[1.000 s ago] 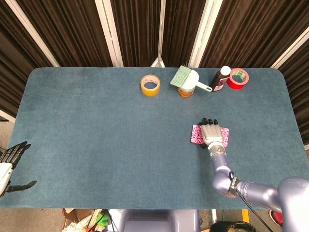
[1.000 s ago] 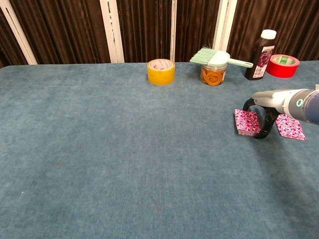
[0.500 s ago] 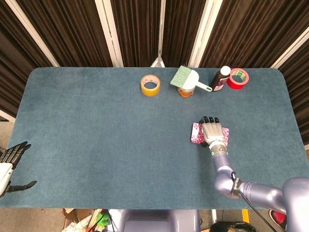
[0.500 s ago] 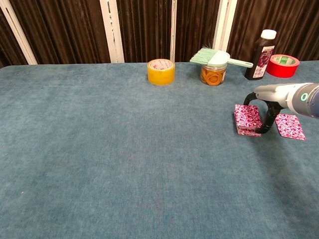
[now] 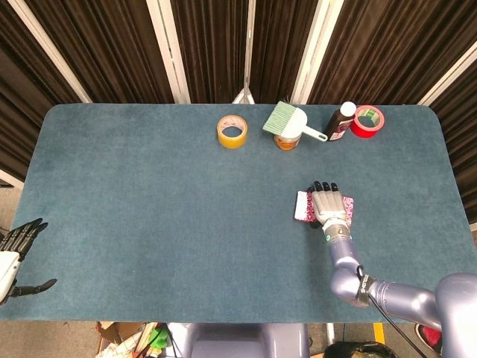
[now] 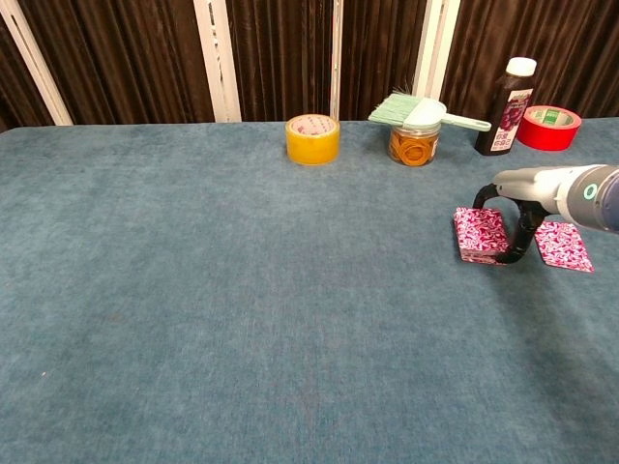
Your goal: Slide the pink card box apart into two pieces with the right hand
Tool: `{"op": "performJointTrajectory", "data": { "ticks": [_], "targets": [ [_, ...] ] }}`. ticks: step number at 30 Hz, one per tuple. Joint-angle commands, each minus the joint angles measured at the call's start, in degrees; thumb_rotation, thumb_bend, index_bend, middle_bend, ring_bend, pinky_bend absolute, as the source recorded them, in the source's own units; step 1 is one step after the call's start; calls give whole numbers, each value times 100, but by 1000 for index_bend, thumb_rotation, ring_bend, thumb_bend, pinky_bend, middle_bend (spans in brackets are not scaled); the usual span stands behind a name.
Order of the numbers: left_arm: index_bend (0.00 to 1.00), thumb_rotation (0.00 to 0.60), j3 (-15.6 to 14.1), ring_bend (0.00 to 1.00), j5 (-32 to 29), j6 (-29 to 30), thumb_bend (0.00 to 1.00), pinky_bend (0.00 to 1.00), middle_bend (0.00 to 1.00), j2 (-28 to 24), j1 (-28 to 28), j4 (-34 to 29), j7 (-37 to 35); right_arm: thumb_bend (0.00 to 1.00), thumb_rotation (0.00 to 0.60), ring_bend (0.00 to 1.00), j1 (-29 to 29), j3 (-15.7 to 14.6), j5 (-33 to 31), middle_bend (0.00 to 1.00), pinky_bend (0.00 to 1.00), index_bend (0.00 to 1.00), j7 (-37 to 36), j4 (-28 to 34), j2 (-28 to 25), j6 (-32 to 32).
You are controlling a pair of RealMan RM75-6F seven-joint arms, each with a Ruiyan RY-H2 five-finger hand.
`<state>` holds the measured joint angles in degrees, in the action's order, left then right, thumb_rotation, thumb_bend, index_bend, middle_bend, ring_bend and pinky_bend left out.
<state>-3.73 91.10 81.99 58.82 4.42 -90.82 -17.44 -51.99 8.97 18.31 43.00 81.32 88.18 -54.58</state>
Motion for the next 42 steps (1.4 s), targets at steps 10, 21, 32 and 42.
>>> {"op": "performJointTrajectory", "data": {
  "ticks": [10, 21, 32, 42],
  "targets": [
    [0, 600, 1, 0, 12, 9, 2, 0, 0, 3, 2, 0, -5, 300, 600, 0, -84, 175, -80, 91, 0, 495, -52, 341, -97, -81],
    [0, 600, -3, 0, 41, 27, 2, 0, 0, 1, 5, 14, -36, 301, 600, 0, -329, 358, -175, 92, 0, 496, 94, 816, 135, -452],
    [0, 600, -13, 0, 78, 53, 3, 0, 0, -1, 4, 73, -122, 301, 600, 0, -558, 364, -231, 91, 0, 496, 328, 850, 625, -756],
    [0, 600, -28, 0, 102, 76, 2, 0, 0, -2, -6, 90, -136, 301, 600, 0, -502, 242, -224, 91, 0, 496, 410, 552, 708, -807]
  ]
}}
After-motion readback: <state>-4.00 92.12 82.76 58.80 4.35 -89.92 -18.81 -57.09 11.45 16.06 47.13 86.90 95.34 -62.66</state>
